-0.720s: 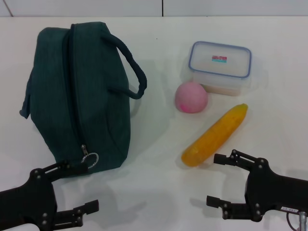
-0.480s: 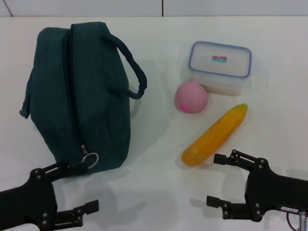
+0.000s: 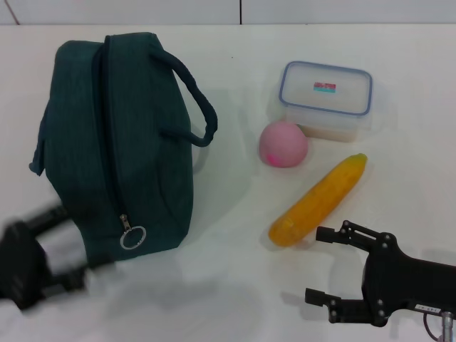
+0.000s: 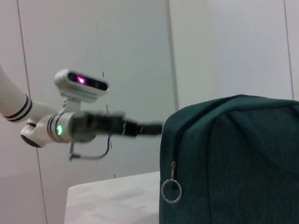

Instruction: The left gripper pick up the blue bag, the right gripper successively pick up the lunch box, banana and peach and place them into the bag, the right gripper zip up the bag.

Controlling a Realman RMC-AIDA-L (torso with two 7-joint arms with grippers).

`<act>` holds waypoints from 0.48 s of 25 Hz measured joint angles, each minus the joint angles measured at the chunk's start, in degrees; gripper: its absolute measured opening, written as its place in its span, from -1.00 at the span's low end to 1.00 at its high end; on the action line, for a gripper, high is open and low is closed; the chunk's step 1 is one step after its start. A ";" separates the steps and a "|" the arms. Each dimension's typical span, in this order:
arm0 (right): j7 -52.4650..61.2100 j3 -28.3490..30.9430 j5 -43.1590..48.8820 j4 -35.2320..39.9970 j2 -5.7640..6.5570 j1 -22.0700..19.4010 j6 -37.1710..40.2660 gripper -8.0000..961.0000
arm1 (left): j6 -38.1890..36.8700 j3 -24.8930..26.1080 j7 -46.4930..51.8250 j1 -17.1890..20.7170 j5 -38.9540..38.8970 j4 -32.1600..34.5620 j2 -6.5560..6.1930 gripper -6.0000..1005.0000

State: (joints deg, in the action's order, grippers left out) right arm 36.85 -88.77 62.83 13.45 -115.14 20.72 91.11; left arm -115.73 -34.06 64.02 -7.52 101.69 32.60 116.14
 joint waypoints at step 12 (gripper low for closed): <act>0.17 0.00 -0.08 0.00 -0.14 0.15 -0.06 0.82 | 0.83 13.78 30.14 -4.57 -5.34 0.52 -2.70 0.68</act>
State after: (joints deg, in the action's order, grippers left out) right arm 37.02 -88.77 62.75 13.45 -115.27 20.87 91.05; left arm -114.90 -20.27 94.16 -12.09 96.35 33.12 113.44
